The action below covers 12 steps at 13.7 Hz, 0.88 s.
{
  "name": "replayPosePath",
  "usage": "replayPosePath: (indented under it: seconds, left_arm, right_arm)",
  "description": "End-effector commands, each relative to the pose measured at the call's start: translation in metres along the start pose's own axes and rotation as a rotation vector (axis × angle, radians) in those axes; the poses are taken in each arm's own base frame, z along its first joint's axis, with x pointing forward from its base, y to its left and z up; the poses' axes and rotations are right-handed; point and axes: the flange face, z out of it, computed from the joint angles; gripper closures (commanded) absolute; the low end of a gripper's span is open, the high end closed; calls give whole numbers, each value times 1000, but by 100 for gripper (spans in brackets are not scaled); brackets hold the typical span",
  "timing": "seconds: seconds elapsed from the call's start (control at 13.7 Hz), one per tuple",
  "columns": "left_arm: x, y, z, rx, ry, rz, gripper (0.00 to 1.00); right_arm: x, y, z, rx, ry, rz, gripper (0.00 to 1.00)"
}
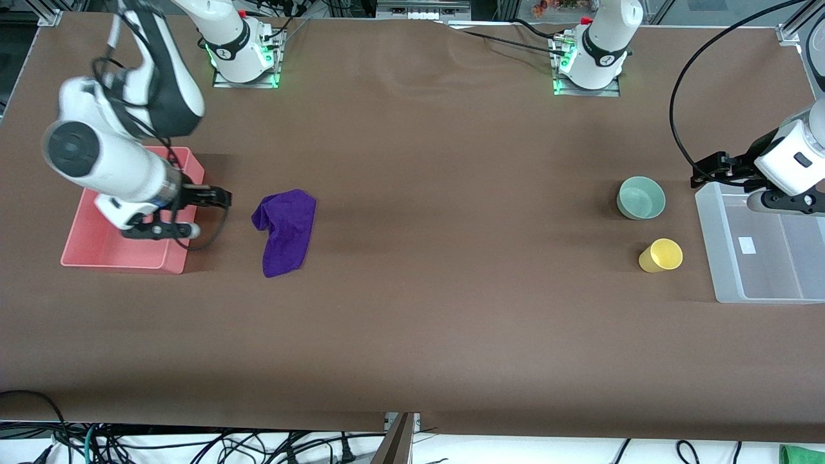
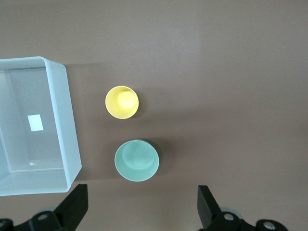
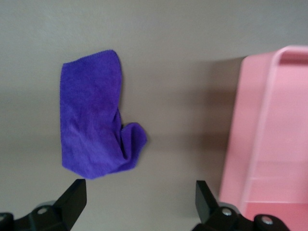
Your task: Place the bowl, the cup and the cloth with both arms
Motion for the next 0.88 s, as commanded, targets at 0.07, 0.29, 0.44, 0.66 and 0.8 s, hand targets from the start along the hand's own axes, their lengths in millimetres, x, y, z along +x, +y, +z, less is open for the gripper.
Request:
replayPosePath:
  seconds: [0.07,0.29,0.44,0.66,0.8]
  left_arm:
    - [17,-1,28,-3,-13,12,0]
    - [32,-8,80,-2,-47,94,0]
    - [31,-44,112,12,-9,153,0]
    - [4,-66,173,8,-25,194,0]
    - [-22,-69,211,-1,-36,185,0]
  right_arm:
    - [-21,-45,56,38,37,90,0]
    - [-27,-62,101,65,63,106,0]
    - [-25,-71,122,75,70,90,0]
    - [-24,-83,149,91,86,70,0]
    - [-28,-87,163,106,108,65,0]
